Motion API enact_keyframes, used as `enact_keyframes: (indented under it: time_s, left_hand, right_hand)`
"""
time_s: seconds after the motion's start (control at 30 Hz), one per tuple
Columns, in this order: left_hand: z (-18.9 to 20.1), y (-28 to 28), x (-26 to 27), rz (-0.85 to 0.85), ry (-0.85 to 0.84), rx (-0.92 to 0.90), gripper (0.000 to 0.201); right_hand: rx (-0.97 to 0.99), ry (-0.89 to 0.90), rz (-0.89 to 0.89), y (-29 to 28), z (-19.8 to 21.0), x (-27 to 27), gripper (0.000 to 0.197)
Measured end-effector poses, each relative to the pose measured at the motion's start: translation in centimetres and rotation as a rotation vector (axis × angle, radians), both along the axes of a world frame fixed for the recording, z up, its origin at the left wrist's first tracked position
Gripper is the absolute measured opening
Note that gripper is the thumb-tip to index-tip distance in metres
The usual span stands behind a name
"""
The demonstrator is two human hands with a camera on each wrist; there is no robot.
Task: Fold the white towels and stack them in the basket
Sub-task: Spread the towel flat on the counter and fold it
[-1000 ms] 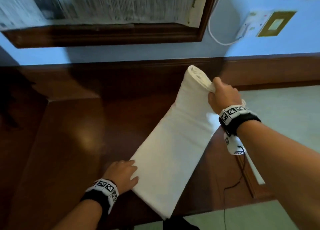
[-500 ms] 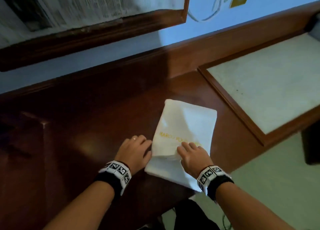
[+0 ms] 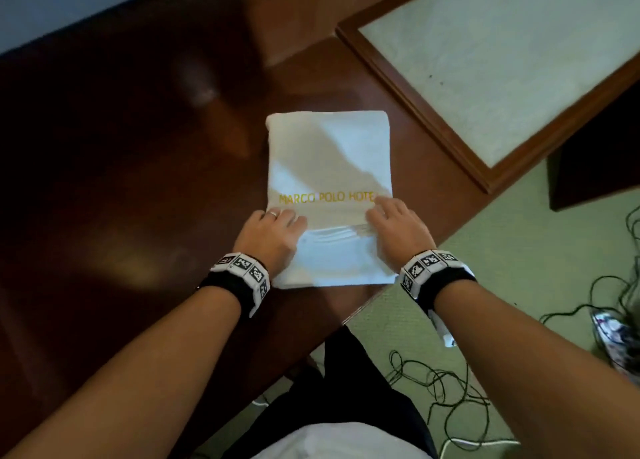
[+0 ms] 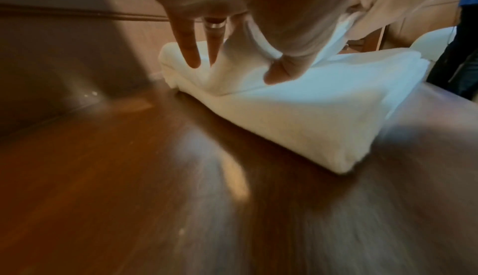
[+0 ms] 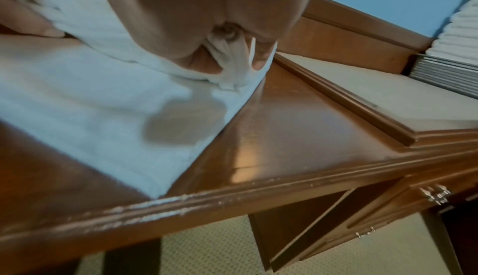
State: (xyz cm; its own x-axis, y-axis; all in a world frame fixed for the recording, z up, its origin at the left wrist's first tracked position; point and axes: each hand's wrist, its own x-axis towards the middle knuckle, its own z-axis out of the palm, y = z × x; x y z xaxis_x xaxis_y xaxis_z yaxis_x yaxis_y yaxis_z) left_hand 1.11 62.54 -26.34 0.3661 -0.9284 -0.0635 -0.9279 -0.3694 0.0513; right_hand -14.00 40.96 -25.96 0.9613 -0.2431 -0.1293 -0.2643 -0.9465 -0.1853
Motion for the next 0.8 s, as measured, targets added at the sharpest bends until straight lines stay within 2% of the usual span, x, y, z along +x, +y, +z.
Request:
enact_keyframes:
  time_s: [0.1,0.17,0.23,0.3,0.37,0.53,0.6,0.67,0.8]
  left_hand:
    - [1.5,0.3,0.2,0.014,-0.008,-0.205,0.034]
    - [2.1,1.3,-1.0,0.01,0.003,-0.264,0.032]
    - [1.2,2.9,-2.8,-0.037,0.034,-0.21,0.03]
    - [-0.2,4.2,-4.1,-0.072,0.079,-0.096,0.031]
    - [-1.0,4.7,-4.7,-0.044,0.098,-0.038,0.036]
    - [-0.4,5.2,-5.6,0.05,0.061,-0.195,0.025]
    - [-1.2,6.4,-5.9,0.018,0.061,-0.159,0.02]
    - [-2.0,7.2,-5.9,-0.001,0.074,-0.065,0.03]
    - [-1.5,6.2,-5.9,0.018,0.055,0.035,0.034]
  right_hand:
    - [-0.016,-0.196,-0.085,0.1,1.2,-1.1,0.028]
    - [-0.022,-0.26,-0.055,0.6,1.4,-3.1,0.03]
    - [-0.038,-0.204,0.004,1.2,0.6,-5.6,0.034]
    - [-0.059,-0.07,0.052,1.9,-0.8,-7.7,0.043]
    - [-0.033,0.007,0.03,2.5,-1.6,-8.2,0.049]
    - [-0.048,-0.14,-0.06,3.4,-0.4,-8.1,0.03]
    - [-0.082,-0.093,0.019,3.7,-0.6,-8.9,0.035]
    - [-0.083,-0.02,0.069,4.1,-1.2,-9.5,0.042]
    - [-0.106,0.052,-0.052,5.0,-1.0,-8.6,0.031]
